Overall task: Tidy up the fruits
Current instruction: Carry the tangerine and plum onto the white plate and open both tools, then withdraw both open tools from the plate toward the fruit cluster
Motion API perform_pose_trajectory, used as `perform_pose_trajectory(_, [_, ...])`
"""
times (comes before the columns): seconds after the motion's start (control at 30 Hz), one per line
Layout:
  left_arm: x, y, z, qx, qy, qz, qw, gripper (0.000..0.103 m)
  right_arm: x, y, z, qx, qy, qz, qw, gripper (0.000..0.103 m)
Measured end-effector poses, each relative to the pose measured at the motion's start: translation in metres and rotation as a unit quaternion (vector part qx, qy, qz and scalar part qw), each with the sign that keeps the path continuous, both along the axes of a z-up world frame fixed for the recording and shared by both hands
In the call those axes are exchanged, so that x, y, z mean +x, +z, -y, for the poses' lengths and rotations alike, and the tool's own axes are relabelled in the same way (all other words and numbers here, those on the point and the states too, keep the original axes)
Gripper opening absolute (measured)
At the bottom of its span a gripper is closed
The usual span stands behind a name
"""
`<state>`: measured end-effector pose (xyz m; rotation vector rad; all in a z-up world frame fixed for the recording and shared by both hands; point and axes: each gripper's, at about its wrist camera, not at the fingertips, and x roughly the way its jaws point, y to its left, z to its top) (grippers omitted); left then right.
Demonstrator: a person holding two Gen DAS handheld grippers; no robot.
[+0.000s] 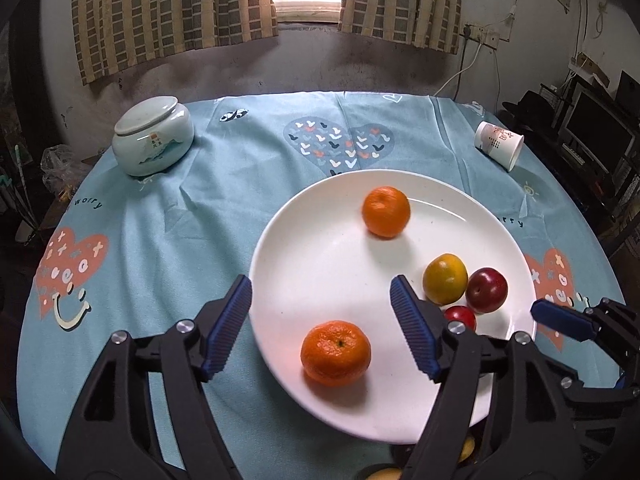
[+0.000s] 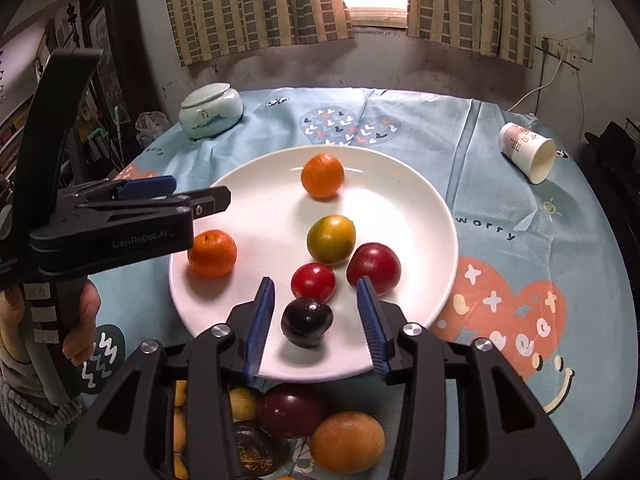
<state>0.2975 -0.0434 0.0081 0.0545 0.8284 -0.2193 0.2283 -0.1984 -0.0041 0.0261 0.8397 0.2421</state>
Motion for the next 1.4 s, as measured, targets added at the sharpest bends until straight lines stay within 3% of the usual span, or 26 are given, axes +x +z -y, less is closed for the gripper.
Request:
perform_pose_trajectory(0.03, [-0.004,0.005,-0.002,-0.003,0.003,0.002,1.0,0.081,-0.005,0.008,0.003,0.003,-0.007,0.014,1.0,0.068])
perform_pose_trajectory(0.07, [-0.008,0.008,-0.004,-0.005,0.006,0.005,1.0,0.085,-0.008,0.016,0.004,0.007,-0.012,0.029,0.999,0.07])
perform_pose_trajectory(0.27, [-0.049,0.021,-0.011,0.004,0.015,0.023,0.9996,0.093,-0.039,0.05,0.007,0.008,-0.021,0.084,0.996,0.071])
perform_pose_trajectory(0.43, [-0.092,-0.003,-0.022,0.007,0.025,0.002,0.9997,0.097,-0.072,0.031,0.024,0.015,-0.052,0.084,0.995,0.078])
perform_pose_trajectory(0.53, [-0.116,-0.019,-0.028,-0.003,0.019,-0.009,0.9998,0.097,-0.085,0.015,0.038,0.034,-0.078,0.074,0.994,0.101])
perform_pose_trajectory(0.83, [-0.13,-0.045,-0.022,0.013,-0.004,-0.033,0.9994,0.097,-0.09,0.007,0.069,0.1,-0.117,0.056,0.986,0.101])
perform_pose_trajectory(1.17, [-0.126,-0.051,-0.005,0.066,-0.015,-0.012,0.9976,0.101,-0.086,-0.004,0.065,0.092,-0.116,0.027,0.989,0.101])
perform_pose_trajectory(1.27, [-0.123,-0.046,-0.019,0.063,0.006,-0.004,0.998,0.101,-0.084,-0.008,0.064,0.084,-0.115,0.02,0.99,0.102])
perform_pose_trajectory(1.4, [-0.118,-0.042,-0.053,0.072,0.075,-0.006,0.9946,0.101,-0.082,-0.012,0.063,0.068,-0.116,0.014,0.991,0.101])
